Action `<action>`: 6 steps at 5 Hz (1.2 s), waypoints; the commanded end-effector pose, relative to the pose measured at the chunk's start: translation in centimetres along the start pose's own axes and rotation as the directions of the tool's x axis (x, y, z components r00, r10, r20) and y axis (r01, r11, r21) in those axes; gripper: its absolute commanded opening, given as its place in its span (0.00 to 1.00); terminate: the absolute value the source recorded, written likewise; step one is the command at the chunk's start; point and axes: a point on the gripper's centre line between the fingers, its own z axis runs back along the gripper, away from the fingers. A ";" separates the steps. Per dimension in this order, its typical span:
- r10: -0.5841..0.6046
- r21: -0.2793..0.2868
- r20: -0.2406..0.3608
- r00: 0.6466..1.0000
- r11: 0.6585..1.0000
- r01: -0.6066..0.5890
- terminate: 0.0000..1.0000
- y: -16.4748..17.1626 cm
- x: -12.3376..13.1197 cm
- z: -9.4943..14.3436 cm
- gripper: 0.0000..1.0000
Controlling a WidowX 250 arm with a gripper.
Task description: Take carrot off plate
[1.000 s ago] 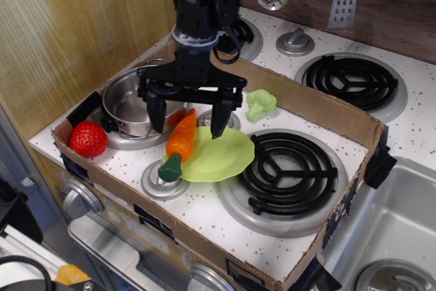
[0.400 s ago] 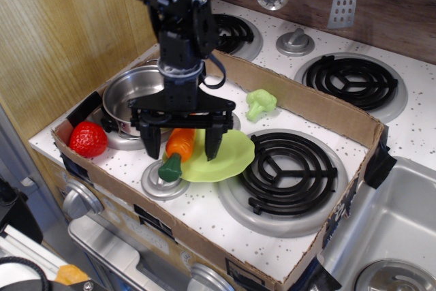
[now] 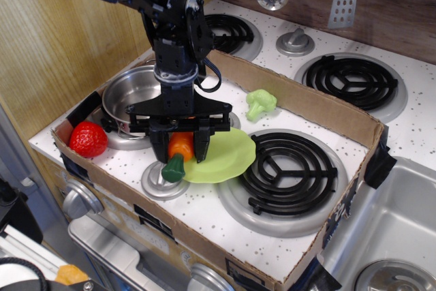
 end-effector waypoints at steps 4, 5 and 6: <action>0.030 0.020 -0.080 0.996 0.999 -0.029 0.00 -4.2 0.3 10.5 0.00; 0.017 0.028 -0.073 0.997 0.999 -0.015 0.00 -5.7 -1.5 11.0 0.00; 0.023 0.036 -0.076 0.997 0.999 -0.021 0.00 -7.4 -3.0 12.1 0.00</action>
